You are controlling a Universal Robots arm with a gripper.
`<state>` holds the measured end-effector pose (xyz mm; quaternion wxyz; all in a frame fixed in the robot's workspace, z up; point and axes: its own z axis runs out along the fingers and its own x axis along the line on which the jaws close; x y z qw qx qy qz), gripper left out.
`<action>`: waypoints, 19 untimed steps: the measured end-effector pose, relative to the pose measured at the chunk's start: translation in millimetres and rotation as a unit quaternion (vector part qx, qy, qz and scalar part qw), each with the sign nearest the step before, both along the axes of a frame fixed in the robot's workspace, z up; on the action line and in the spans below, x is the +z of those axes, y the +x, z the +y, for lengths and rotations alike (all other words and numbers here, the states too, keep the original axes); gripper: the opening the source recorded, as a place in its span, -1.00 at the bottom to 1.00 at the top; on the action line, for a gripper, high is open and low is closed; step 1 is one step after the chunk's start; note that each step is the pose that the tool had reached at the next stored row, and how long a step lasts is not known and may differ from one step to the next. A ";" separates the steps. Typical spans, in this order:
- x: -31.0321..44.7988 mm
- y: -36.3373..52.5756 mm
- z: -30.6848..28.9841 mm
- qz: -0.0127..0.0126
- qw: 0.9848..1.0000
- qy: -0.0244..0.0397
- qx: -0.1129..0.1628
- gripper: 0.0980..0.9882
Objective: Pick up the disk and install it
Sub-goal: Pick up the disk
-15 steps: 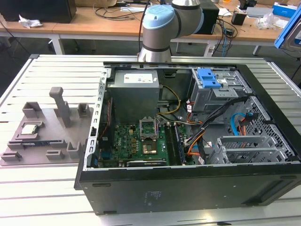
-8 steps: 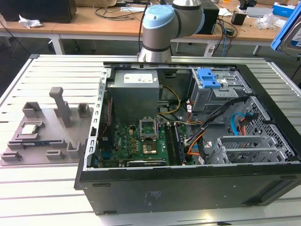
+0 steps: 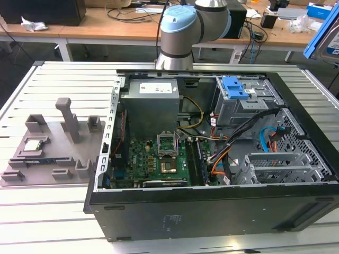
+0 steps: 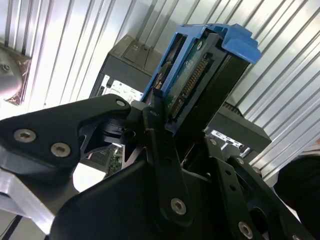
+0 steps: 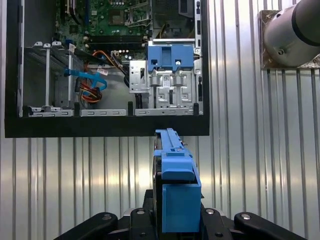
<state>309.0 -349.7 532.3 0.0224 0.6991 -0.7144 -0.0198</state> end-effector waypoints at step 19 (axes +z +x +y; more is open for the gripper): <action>-1.0 -12.3 -30.7 0.000 1.000 0.000 0.000 -0.41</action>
